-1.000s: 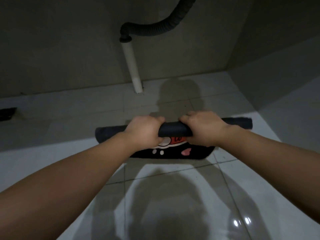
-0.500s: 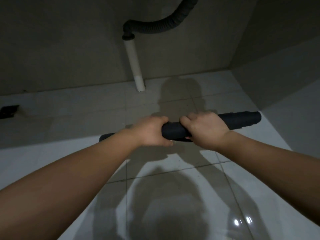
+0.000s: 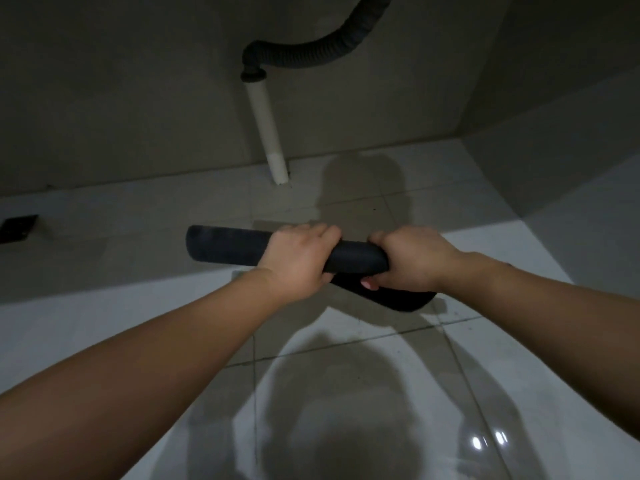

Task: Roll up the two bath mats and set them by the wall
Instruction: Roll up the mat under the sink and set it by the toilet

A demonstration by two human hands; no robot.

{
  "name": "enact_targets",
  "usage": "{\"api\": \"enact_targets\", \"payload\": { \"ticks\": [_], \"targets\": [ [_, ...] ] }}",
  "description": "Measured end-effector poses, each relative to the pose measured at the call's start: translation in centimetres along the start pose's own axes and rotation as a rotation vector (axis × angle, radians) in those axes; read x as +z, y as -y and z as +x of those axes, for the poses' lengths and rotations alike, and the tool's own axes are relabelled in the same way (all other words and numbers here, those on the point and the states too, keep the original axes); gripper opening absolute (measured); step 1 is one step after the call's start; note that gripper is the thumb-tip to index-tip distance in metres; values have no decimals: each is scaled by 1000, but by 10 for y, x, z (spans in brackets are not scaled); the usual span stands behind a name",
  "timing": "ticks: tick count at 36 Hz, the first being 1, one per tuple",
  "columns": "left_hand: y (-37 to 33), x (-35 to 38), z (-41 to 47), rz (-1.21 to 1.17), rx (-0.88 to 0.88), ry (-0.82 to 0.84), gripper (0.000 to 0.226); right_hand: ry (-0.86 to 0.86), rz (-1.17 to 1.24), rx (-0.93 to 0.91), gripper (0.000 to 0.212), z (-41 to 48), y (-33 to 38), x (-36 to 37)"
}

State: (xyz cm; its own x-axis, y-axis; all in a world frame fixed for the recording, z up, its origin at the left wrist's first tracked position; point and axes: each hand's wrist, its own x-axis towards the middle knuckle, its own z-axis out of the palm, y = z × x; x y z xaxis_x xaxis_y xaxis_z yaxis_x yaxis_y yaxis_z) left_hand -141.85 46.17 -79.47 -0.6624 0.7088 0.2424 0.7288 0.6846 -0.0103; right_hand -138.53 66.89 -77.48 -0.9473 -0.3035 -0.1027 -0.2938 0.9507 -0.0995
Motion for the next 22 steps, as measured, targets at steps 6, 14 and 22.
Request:
{"api": "enact_targets", "payload": {
  "ticks": [6,14,22],
  "targets": [
    [2,0,13,-268,-184,385,46,-329,-333,-220,26,-9,-3,8],
    [1,5,0,-23,-76,109,33,-86,-141,-128,50,-7,-2,-2],
    [-1,-1,-3,67,18,-50,37,334,294,62,44,1,-17,-24]
  ]
}}
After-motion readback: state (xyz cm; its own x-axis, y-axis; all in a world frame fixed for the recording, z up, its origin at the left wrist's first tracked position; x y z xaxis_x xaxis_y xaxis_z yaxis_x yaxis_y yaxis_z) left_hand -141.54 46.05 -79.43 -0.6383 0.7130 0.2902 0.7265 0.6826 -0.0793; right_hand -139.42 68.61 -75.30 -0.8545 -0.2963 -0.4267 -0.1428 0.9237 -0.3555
